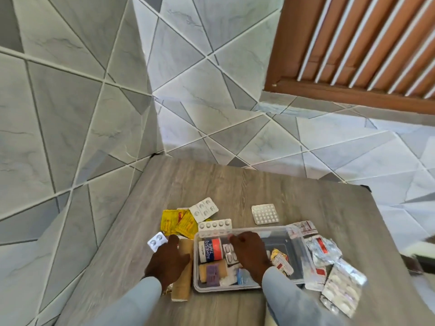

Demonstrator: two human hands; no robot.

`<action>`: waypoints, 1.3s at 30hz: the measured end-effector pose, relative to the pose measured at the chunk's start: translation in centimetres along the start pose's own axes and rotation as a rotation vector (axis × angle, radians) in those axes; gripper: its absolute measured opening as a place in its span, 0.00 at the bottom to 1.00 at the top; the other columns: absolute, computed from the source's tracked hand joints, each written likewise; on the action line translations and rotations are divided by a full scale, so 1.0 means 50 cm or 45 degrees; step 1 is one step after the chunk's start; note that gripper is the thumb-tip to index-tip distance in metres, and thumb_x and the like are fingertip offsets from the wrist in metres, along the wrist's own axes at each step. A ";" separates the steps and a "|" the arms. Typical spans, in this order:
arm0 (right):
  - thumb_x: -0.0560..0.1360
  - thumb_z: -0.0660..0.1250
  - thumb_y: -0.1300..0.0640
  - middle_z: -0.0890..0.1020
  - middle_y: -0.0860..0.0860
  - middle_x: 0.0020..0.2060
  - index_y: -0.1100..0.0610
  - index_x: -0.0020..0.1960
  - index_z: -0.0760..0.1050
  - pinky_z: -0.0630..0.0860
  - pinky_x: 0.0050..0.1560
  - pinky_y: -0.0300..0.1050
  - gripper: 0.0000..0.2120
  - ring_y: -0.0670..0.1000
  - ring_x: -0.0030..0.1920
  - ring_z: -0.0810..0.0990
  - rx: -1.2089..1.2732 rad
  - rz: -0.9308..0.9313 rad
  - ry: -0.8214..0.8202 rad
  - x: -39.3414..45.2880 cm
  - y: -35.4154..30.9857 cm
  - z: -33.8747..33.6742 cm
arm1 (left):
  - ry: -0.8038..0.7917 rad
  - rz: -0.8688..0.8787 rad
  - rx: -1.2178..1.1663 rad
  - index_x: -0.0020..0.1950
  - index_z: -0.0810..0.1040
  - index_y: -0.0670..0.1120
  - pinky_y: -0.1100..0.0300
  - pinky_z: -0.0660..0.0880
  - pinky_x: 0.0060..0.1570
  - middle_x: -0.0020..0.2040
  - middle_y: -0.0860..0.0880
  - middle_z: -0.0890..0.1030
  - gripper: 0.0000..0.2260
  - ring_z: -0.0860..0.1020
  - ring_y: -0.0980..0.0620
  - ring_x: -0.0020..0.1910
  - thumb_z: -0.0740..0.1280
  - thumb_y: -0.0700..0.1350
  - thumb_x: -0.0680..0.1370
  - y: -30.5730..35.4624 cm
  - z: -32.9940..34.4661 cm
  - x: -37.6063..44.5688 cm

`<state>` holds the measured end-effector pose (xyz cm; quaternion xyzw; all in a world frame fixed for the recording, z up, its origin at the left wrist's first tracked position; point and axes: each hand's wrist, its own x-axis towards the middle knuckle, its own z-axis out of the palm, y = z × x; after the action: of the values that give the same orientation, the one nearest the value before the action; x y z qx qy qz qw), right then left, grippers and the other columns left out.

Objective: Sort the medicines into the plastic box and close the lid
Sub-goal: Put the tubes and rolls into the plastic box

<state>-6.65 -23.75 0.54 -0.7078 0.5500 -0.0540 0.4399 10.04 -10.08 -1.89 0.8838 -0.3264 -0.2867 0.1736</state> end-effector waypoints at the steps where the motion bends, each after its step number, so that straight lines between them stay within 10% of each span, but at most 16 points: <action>1: 0.76 0.63 0.48 0.83 0.56 0.42 0.59 0.41 0.79 0.75 0.48 0.46 0.15 0.55 0.44 0.80 0.012 0.008 0.096 -0.006 0.009 -0.013 | -0.015 0.018 0.002 0.62 0.67 0.50 0.54 0.75 0.54 0.61 0.46 0.78 0.20 0.77 0.43 0.58 0.67 0.55 0.73 -0.001 0.000 0.002; 10: 0.73 0.68 0.58 0.83 0.52 0.37 0.52 0.40 0.78 0.80 0.44 0.51 0.04 0.52 0.38 0.80 0.200 0.347 0.696 -0.174 0.127 -0.098 | -0.168 0.040 -0.016 0.66 0.61 0.50 0.52 0.75 0.53 0.62 0.43 0.77 0.29 0.77 0.40 0.58 0.66 0.60 0.70 -0.012 -0.005 0.021; 15: 0.73 0.70 0.50 0.81 0.51 0.46 0.54 0.51 0.76 0.73 0.34 0.30 0.11 0.45 0.38 0.77 -0.070 0.431 0.435 -0.218 0.178 -0.064 | 0.032 -0.008 -0.024 0.67 0.61 0.46 0.48 0.73 0.54 0.61 0.37 0.76 0.30 0.76 0.35 0.57 0.67 0.57 0.72 0.003 -0.087 0.022; 20: 0.67 0.67 0.35 0.78 0.51 0.62 0.51 0.62 0.71 0.74 0.60 0.47 0.30 0.53 0.62 0.76 -0.377 0.517 0.174 -0.211 0.188 -0.039 | 0.153 0.113 -0.343 0.64 0.66 0.47 0.53 0.72 0.47 0.58 0.39 0.78 0.24 0.77 0.38 0.53 0.69 0.51 0.72 0.103 -0.147 -0.005; 39: 0.62 0.67 0.33 0.75 0.51 0.60 0.50 0.72 0.55 0.74 0.57 0.49 0.45 0.54 0.61 0.75 -0.372 0.253 0.011 -0.189 0.226 -0.048 | 0.069 0.165 -0.148 0.63 0.63 0.47 0.49 0.74 0.53 0.60 0.43 0.77 0.24 0.77 0.40 0.57 0.67 0.55 0.73 0.265 0.100 -0.051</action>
<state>-19.93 -17.38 -1.86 -0.7060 0.6212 0.0674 0.3332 -0.97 -18.57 1.81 0.8567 -0.3610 -0.2692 0.2515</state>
